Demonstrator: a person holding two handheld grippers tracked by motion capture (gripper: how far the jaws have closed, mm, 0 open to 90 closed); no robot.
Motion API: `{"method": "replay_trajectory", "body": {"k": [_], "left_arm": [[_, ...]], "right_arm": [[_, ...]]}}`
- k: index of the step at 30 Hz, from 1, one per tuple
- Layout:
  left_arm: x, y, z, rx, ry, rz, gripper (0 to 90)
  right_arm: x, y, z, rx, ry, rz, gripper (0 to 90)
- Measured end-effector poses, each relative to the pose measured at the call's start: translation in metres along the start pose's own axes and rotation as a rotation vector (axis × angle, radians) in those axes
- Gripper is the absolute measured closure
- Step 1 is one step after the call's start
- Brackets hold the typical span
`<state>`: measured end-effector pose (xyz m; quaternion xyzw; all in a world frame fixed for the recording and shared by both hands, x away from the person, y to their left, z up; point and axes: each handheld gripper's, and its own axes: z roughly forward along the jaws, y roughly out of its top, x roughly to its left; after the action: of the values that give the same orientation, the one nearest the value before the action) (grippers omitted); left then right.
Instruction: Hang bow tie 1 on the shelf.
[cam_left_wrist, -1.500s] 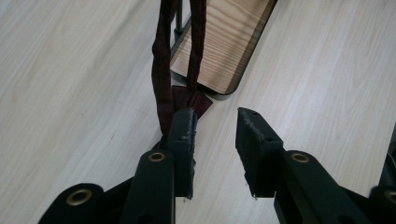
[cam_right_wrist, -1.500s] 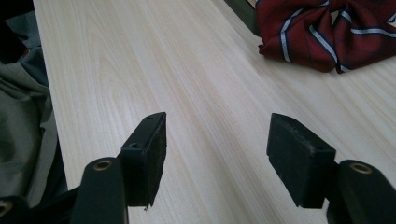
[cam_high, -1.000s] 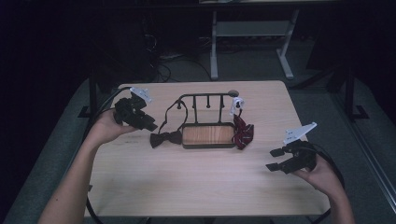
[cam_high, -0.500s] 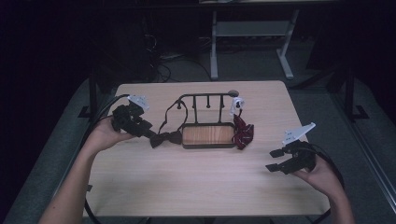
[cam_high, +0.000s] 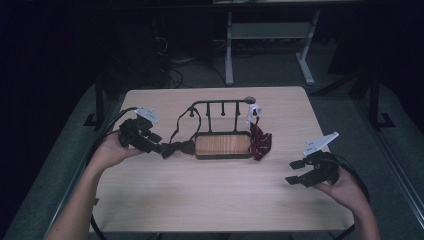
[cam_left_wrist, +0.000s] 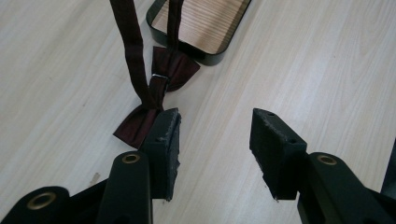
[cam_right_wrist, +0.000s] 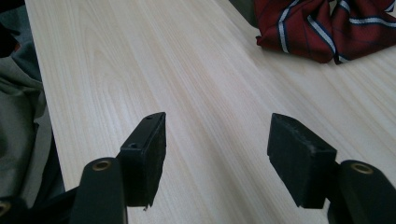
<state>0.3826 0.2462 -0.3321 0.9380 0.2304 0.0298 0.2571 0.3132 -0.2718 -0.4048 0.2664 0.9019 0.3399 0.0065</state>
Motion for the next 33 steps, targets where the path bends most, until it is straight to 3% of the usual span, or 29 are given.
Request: {"method": "replay_trajectory", "body": {"k": [33], "left_arm": [[-0.01,-0.028,0.021,-0.035,0.003,-0.02,46.5]], "right_arm": [[0.001,-0.003,0.0,0.013,0.002,0.01,36.6]]}}
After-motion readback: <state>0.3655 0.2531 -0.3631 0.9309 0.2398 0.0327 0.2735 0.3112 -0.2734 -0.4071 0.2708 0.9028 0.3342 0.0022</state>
